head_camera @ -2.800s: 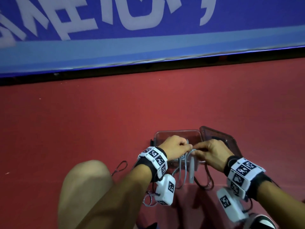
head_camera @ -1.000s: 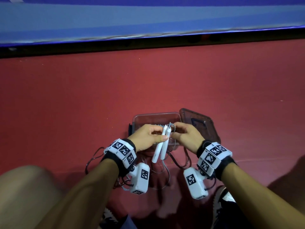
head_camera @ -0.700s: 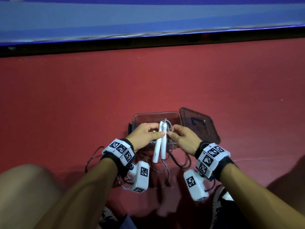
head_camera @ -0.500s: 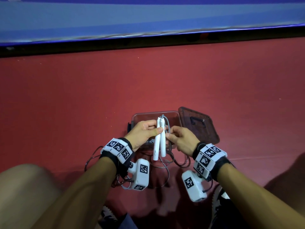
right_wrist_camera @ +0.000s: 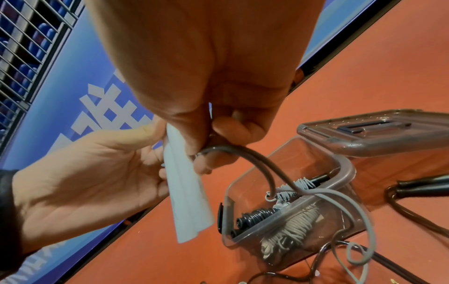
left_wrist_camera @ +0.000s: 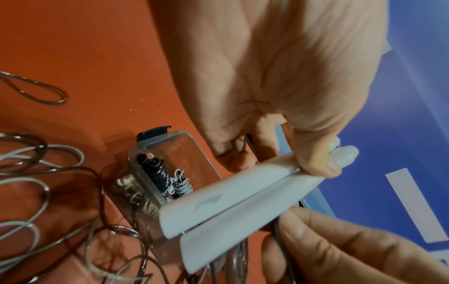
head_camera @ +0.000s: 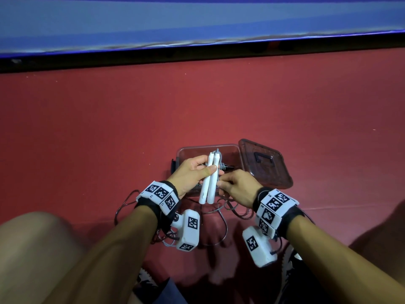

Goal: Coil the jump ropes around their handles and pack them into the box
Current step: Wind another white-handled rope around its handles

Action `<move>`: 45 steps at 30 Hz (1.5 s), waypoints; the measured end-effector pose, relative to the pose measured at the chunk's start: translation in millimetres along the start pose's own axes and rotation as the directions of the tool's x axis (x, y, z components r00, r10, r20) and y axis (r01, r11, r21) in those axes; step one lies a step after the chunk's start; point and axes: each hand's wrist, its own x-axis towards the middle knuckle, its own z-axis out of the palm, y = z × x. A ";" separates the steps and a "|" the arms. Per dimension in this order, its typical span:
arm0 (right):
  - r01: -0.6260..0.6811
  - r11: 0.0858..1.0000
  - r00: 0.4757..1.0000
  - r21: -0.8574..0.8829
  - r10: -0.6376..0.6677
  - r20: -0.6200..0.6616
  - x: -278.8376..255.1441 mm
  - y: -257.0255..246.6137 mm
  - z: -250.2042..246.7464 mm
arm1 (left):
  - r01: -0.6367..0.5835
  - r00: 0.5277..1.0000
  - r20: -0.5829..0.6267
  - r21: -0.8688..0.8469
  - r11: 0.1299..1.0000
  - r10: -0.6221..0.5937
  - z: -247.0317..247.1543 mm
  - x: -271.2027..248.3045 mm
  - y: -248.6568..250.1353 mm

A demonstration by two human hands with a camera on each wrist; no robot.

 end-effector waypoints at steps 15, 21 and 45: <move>-0.048 0.988 0.997 -0.144 0.055 0.046 -6.1 -18.5 -7.9 | 0.034 0.976 -0.215 0.252 0.967 0.022 -12.8 7.0 -17.2; 0.028 0.999 1.000 0.045 -0.028 0.009 -1.9 -18.0 -15.1 | 0.089 0.987 -0.161 0.661 0.745 0.025 -17.0 4.3 -20.0; -0.024 0.931 0.960 0.365 0.123 -0.251 13.9 8.6 -12.2 | 0.024 0.981 0.173 0.343 0.939 -0.089 -14.0 2.2 -4.5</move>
